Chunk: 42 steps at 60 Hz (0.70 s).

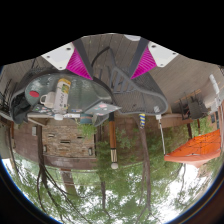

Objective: Pour water

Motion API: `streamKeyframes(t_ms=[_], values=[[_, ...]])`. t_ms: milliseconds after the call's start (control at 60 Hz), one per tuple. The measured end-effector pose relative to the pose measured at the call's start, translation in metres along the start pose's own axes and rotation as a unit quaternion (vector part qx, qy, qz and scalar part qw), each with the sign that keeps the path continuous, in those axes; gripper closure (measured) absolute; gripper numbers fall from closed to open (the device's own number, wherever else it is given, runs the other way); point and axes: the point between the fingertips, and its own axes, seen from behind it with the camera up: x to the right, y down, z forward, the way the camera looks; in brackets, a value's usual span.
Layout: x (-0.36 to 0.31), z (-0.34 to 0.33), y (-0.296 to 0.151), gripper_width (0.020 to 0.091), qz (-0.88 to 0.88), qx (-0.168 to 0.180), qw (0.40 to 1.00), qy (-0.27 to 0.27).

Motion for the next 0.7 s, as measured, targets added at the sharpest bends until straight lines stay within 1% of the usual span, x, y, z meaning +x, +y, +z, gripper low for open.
streamKeyframes(t_ms=[167,267,433,550,617,700], values=[[0.005,0.005,-0.009,0.0322,-0.016,0.025,1.0,-0.002],[0.038,0.015,-0.014,0.0324,-0.031,0.042,0.999,-0.004],[0.122,0.044,-0.017,0.0325,-0.039,0.059,0.996,0.055],[0.172,0.066,-0.012,0.0328,-0.033,0.056,0.994,0.089],[0.196,0.079,-0.013,0.0331,-0.033,0.057,0.992,0.108],[0.21,0.101,-0.011,0.0327,-0.035,0.058,0.991,0.118]])
